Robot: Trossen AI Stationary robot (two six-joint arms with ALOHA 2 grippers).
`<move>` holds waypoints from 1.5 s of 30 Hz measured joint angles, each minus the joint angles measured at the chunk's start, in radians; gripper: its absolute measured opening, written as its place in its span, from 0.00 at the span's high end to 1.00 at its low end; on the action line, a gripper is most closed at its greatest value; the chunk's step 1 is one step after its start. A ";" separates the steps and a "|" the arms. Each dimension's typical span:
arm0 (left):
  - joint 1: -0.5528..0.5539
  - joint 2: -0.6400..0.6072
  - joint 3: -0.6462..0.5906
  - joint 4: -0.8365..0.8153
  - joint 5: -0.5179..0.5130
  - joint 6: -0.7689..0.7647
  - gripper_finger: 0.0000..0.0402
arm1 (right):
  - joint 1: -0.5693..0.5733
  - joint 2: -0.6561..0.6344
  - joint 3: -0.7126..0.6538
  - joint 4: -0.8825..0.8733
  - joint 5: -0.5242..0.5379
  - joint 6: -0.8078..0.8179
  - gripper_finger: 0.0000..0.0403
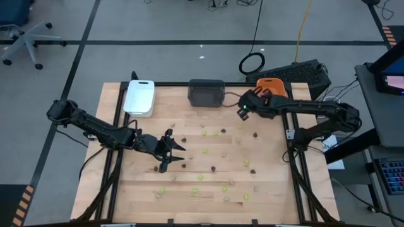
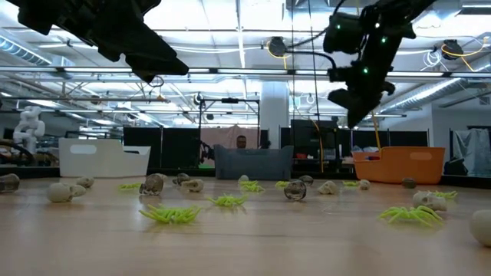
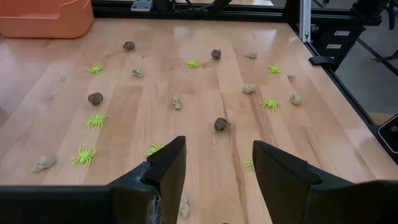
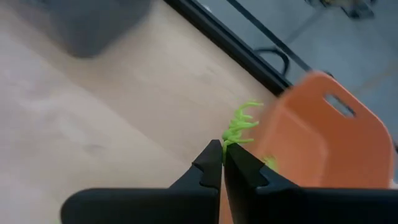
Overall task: Sort Halloween decoration
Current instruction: Put the green toy spider into the orange bin, then put the black toy skull into the white bin
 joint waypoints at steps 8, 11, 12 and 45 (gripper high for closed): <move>0.000 0.000 0.000 0.000 0.000 0.000 0.54 | -0.154 0.000 0.000 -0.071 -0.005 0.047 1.00; 0.000 0.000 0.000 0.000 0.000 0.000 0.54 | -0.193 0.001 0.000 -0.078 -0.032 0.051 1.00; 0.000 0.000 0.000 0.000 0.000 0.000 0.54 | -0.203 0.001 -0.001 -0.080 -0.029 0.059 1.00; -0.034 0.000 -0.044 -0.034 -0.180 -0.002 0.54 | 0.115 -0.179 -0.095 0.045 0.062 0.152 0.56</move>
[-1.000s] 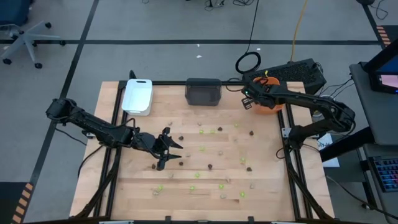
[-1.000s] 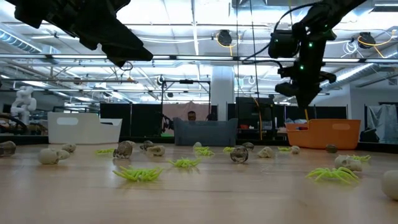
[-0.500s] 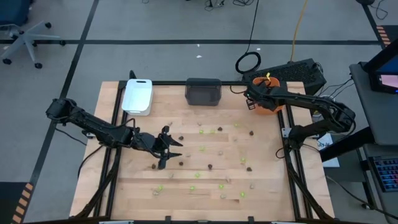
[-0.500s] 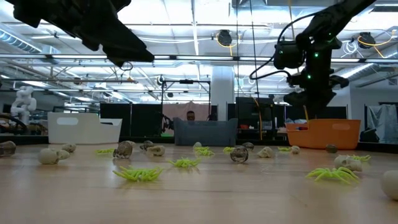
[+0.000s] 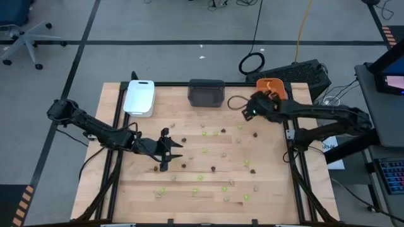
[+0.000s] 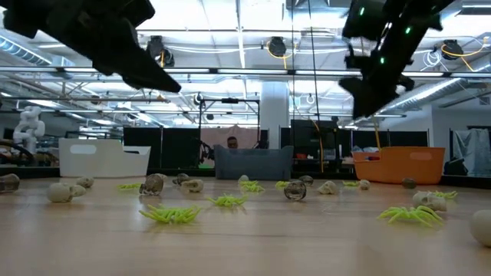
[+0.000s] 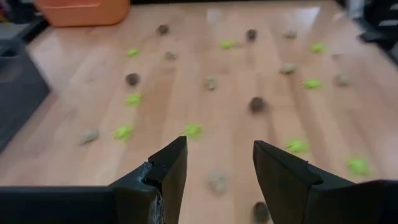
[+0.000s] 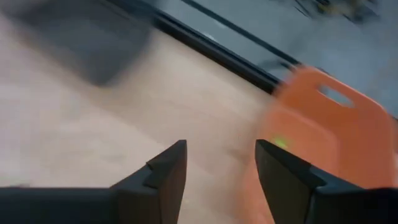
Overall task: Sort Halloween decoration
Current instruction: Put the black toy skull into the white bin
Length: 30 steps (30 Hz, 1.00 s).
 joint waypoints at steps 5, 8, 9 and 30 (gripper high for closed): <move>0.004 0.000 -0.017 -0.037 -0.078 0.000 0.54 | 0.219 -0.008 0.000 0.120 0.011 -0.013 0.56; 0.013 0.013 -0.017 -0.058 -0.107 0.010 0.54 | 0.348 0.027 -0.002 0.198 0.052 -0.030 0.56; 0.018 0.020 -0.017 -0.066 -0.108 0.021 0.54 | 0.386 0.043 -0.008 0.231 0.065 -0.038 0.56; 0.271 0.262 -0.017 0.035 0.096 0.107 0.52 | 0.729 0.500 -0.063 0.898 0.069 -0.287 0.56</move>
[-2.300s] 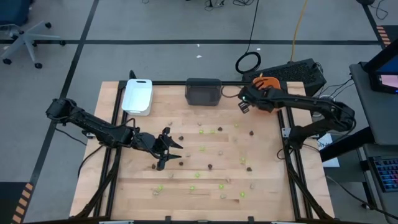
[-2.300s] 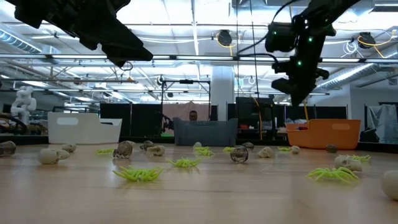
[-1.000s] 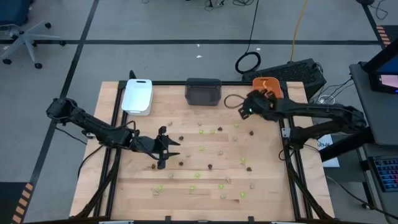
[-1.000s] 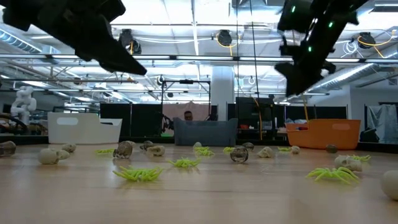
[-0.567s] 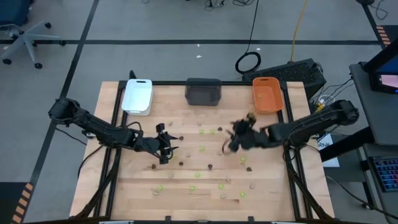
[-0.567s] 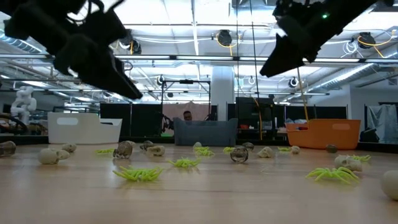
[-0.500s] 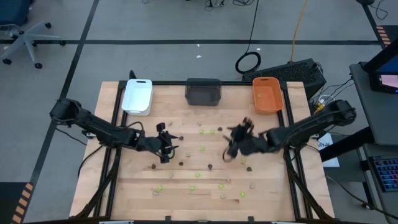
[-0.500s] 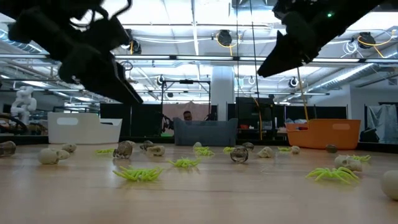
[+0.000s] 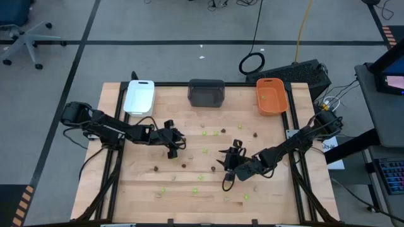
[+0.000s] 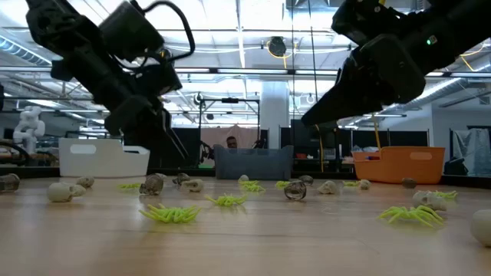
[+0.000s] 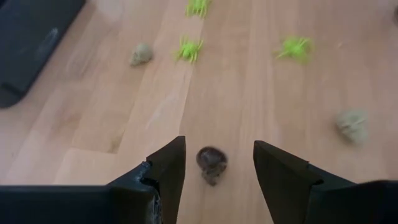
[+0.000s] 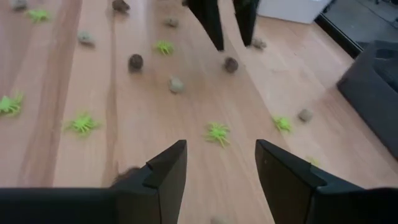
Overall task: Sort Halloween decoration
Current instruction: Put the black toy skull into the white bin
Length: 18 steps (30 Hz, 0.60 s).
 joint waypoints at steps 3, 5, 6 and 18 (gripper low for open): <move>0.018 0.036 0.000 0.018 0.015 0.003 0.49 | 0.000 0.019 0.000 0.021 0.000 -0.013 0.56; 0.022 0.056 0.000 0.024 0.026 0.004 0.46 | 0.000 0.023 0.000 0.031 0.000 -0.013 0.56; 0.023 0.070 0.000 0.041 0.027 0.006 0.46 | 0.000 0.023 0.000 0.033 0.000 -0.013 0.56; 0.054 0.159 0.003 0.095 0.053 0.002 0.48 | 0.000 0.023 0.000 0.106 0.000 -0.058 0.56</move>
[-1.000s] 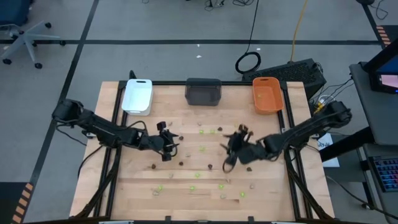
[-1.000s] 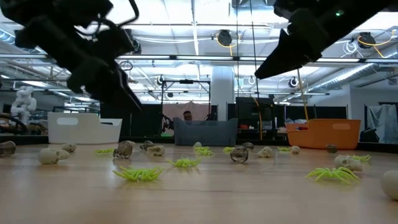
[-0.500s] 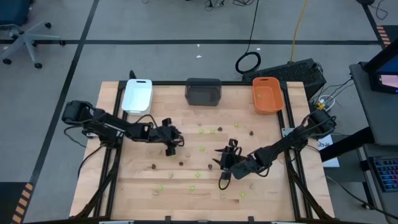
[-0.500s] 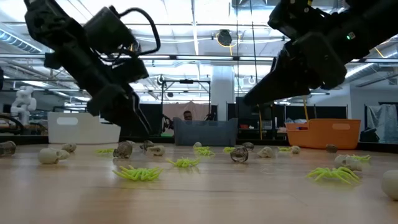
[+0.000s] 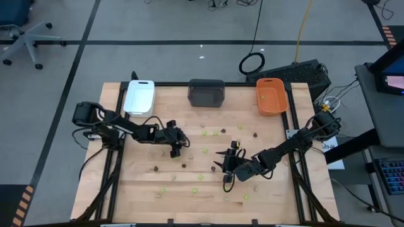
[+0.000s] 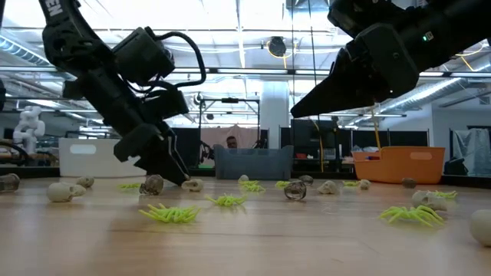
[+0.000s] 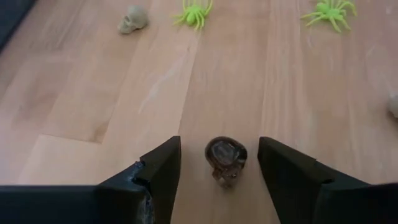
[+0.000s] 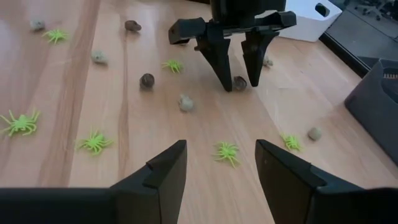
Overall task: Sort Halloween decoration
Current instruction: Put the black toy skull into the white bin
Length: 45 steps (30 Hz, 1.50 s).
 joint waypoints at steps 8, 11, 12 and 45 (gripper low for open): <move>0.000 0.002 0.000 0.001 0.037 0.001 0.70 | 0.000 0.000 0.000 0.002 0.000 0.002 0.56; 0.000 0.002 0.000 -0.001 0.040 0.001 0.81 | 0.000 0.000 0.000 0.007 0.000 0.003 0.56; 0.000 0.002 0.000 -0.001 0.039 0.002 0.84 | 0.000 0.000 0.000 0.008 0.000 0.003 0.56; -0.110 -0.298 -0.004 -0.007 0.039 0.293 0.85 | 0.000 0.000 0.000 0.014 -0.001 0.030 0.56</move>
